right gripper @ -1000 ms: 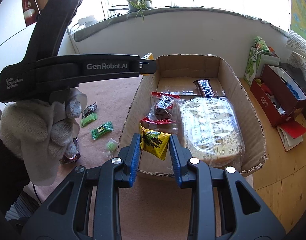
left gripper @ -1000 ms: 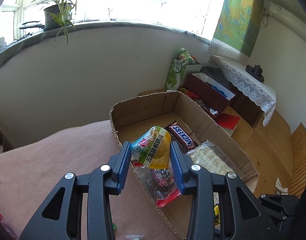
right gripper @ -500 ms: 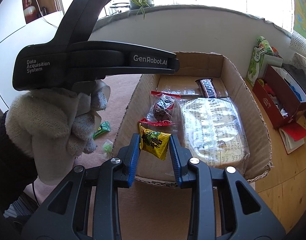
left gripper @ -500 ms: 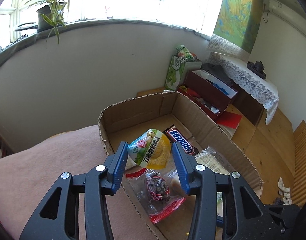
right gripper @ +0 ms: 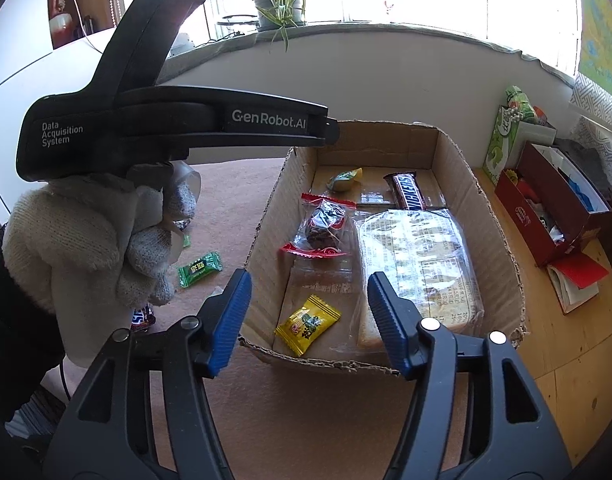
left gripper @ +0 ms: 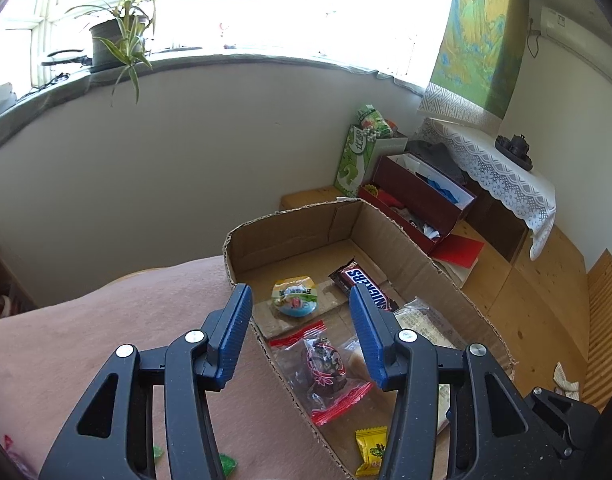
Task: Organize snacks
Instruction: 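Open both tools to drop the packets into the box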
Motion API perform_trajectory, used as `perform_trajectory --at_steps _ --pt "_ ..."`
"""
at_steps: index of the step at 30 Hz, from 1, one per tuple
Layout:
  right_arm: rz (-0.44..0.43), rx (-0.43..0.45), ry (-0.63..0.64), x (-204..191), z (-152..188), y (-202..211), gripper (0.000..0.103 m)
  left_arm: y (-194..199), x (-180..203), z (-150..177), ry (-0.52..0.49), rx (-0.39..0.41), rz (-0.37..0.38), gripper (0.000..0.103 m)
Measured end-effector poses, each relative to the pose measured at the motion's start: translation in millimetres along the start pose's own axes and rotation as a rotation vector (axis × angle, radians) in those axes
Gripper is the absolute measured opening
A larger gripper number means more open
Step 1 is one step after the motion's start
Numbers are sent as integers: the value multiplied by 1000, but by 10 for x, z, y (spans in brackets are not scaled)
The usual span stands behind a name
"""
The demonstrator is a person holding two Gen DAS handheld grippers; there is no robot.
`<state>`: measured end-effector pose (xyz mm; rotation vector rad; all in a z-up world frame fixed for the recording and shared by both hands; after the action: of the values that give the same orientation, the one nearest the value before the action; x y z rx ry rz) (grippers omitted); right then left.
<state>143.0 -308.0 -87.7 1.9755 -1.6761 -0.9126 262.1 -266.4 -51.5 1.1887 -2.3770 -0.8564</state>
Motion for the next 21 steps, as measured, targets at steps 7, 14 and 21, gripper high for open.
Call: perform_trajectory --at_steps 7,14,21 --pt "2 3 8 -80 20 98 63 281 -124 33 17 31 -12 50" --pt "-17 0 19 -290 84 231 63 693 -324 209 40 60 -37 50" --pt "-61 -26 43 -572 197 264 63 1137 -607 478 73 87 -72 50"
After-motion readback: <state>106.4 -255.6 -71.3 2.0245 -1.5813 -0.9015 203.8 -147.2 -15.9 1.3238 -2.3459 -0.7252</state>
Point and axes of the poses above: each gripper's, at about its wrist camera, not at the fingertips, and y roughly against the way its jaws point, x to its right, z to its underside, the point moved 8 cm from there along -y, roughly the way its jaws point, and after that the axes turned 10 degrees about -y, right-handed, at the moved point
